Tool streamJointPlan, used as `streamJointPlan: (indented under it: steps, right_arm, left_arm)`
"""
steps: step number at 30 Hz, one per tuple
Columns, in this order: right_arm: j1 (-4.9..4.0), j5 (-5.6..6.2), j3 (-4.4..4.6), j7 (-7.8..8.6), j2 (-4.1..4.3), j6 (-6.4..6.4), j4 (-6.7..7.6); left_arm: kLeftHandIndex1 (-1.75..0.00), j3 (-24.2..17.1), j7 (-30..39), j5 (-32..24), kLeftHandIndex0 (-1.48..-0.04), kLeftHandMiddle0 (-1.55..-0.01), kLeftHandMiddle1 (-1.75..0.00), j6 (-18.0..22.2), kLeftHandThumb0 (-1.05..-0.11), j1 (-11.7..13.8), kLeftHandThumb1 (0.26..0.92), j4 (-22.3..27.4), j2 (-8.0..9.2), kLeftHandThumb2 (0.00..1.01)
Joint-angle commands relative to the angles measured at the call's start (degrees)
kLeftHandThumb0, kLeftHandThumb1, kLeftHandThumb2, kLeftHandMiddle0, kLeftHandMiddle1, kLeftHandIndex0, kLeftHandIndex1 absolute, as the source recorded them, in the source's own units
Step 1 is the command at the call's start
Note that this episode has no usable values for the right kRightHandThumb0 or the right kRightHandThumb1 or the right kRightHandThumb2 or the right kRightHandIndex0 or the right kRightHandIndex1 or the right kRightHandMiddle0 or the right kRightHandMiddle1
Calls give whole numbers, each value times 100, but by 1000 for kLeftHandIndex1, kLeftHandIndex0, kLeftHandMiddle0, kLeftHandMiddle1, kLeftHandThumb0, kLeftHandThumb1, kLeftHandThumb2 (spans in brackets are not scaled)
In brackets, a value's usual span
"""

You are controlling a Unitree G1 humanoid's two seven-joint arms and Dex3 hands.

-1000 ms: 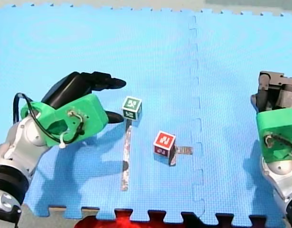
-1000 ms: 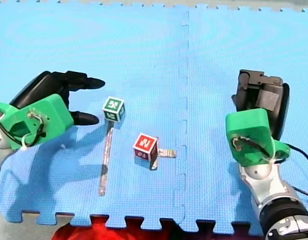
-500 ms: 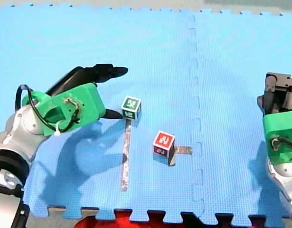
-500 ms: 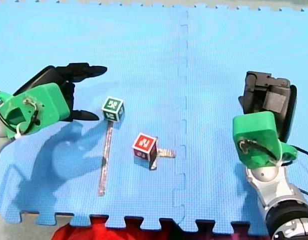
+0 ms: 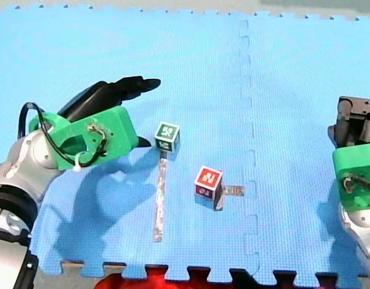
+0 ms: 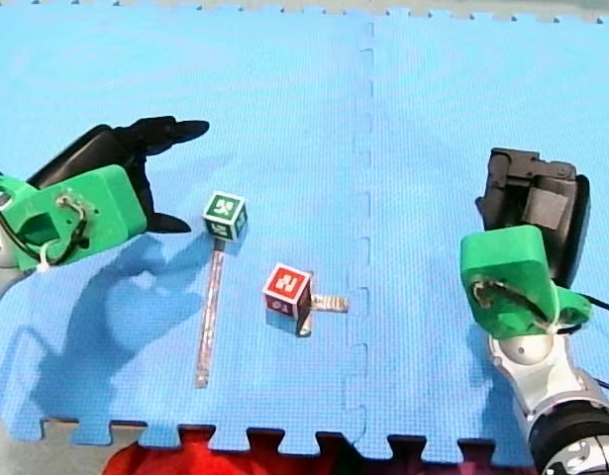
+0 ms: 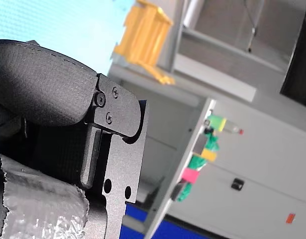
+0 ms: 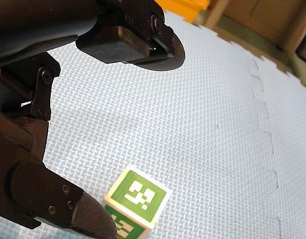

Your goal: Stack cube left

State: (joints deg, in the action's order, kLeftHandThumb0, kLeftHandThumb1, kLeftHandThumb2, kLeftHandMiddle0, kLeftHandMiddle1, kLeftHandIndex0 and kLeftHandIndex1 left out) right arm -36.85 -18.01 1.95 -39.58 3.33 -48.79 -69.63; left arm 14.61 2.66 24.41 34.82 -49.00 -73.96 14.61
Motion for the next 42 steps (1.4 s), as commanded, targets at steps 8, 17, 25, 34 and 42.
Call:
streamJointPlan:
  steps: [8,17,25,34,42]
  right_arm:
    - [31,0,0,-27,35,-28,73]
    - [40,-49,32,-105,17,-26,143]
    - [130,-83,56,-181,31,-97,250]
    - [180,-130,71,-251,21,-115,337]
    - [226,-171,104,-328,-11,-119,382]
  left_arm:
    - [-16,536,-612,657,-485,-669,-1722,-229,-268,-167,692,-55,12,4]
    - [-27,1015,-579,1133,-594,-689,-1642,-432,-277,-411,704,-77,-13,4]
    - [-18,1383,-645,1463,-658,-701,-1714,-338,-289,-589,713,-68,-1,3]
    - [-12,1702,-599,1727,-707,-715,-1607,-424,-302,-791,720,-89,-40,2]
    - [-19,1600,-573,1558,-752,-733,-1657,-506,-319,-760,721,-139,-172,1]
